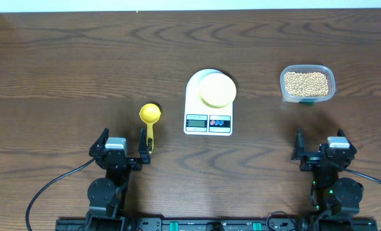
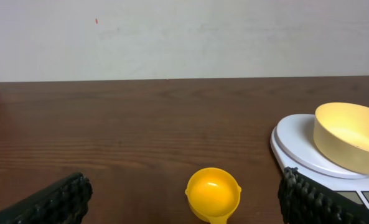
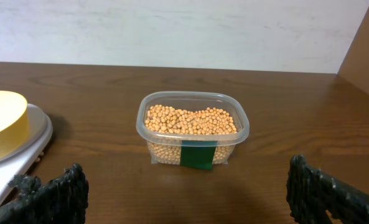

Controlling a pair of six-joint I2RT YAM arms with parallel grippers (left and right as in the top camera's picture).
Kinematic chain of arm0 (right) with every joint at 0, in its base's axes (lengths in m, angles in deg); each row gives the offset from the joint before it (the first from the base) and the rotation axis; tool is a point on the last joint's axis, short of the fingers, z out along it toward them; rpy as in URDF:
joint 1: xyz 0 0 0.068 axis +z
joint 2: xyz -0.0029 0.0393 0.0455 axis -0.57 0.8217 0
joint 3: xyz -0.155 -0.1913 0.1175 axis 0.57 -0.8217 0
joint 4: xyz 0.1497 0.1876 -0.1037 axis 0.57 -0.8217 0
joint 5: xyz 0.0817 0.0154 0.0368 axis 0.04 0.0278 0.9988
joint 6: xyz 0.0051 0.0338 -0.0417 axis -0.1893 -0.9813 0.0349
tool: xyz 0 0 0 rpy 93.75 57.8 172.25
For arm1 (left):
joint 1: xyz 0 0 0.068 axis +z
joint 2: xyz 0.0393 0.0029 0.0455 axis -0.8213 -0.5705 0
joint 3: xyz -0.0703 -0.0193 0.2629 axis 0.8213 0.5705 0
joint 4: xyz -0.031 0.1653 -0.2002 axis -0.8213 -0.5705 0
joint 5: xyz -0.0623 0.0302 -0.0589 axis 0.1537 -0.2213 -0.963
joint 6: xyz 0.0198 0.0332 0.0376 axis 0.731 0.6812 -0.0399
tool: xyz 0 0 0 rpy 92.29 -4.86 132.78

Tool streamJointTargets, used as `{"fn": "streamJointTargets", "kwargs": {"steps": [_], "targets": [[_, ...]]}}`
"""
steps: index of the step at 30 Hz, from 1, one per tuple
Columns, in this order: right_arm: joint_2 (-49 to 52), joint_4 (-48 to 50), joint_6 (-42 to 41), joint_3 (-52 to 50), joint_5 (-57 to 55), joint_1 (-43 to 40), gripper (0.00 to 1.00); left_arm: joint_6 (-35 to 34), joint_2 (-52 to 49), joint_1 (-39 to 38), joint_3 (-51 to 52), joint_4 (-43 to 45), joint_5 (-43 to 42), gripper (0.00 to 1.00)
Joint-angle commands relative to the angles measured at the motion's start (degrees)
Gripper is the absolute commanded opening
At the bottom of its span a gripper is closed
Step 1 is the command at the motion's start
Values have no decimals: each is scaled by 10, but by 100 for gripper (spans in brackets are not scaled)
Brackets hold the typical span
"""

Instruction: Scoop item into bowl and weigh 50g on scale

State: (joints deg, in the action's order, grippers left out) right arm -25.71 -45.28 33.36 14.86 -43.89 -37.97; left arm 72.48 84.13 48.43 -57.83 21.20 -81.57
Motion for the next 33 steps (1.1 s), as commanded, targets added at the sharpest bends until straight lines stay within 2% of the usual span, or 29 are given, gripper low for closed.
{"fn": "streamJointTargets", "kwargs": {"steps": [1,28,33], "targets": [[-3,0,-5,-4,2,-4,99,-5,-1,3,11,-23,11,98],[-3,0,-5,-4,2,-4,99,-3,-1,3,11,-23,12,97],[-3,0,-5,-4,2,-4,99,-3,-1,3,10,1,11,98]]}}
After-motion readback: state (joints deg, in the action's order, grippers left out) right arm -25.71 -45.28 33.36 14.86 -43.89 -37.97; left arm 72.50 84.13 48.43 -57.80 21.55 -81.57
